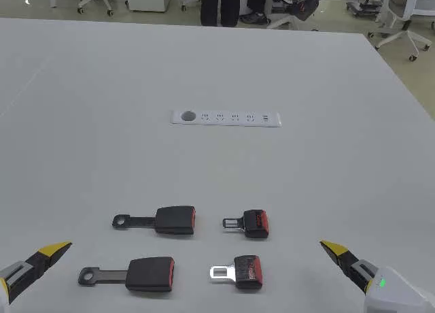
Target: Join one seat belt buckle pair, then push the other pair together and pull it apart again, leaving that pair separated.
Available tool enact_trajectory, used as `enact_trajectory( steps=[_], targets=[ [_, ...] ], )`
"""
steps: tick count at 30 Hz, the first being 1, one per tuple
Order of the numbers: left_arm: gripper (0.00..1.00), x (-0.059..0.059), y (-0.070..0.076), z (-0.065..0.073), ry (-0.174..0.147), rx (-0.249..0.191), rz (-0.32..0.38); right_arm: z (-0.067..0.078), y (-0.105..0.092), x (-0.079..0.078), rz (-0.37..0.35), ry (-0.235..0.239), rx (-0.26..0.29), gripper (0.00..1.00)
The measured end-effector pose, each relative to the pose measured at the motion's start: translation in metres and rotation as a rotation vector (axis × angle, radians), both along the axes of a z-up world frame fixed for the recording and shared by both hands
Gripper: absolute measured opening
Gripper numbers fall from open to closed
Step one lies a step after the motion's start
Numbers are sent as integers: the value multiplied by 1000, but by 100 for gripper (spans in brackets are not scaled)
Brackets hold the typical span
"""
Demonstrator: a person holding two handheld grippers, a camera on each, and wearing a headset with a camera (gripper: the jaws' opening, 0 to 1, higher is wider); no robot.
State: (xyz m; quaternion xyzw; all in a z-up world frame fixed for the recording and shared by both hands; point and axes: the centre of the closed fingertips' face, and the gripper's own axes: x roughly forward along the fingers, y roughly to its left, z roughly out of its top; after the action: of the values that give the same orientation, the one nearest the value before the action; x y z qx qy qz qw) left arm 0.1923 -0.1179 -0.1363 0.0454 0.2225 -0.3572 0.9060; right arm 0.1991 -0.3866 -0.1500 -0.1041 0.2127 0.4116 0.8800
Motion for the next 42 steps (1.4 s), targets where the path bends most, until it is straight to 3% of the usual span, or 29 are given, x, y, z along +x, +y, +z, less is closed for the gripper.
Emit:
enact_trajectory(
  steps=[42],
  targets=[
    [100, -1, -3, 5, -12, -3, -5, -3, -6, 1, 1, -6, -1, 100]
  ],
)
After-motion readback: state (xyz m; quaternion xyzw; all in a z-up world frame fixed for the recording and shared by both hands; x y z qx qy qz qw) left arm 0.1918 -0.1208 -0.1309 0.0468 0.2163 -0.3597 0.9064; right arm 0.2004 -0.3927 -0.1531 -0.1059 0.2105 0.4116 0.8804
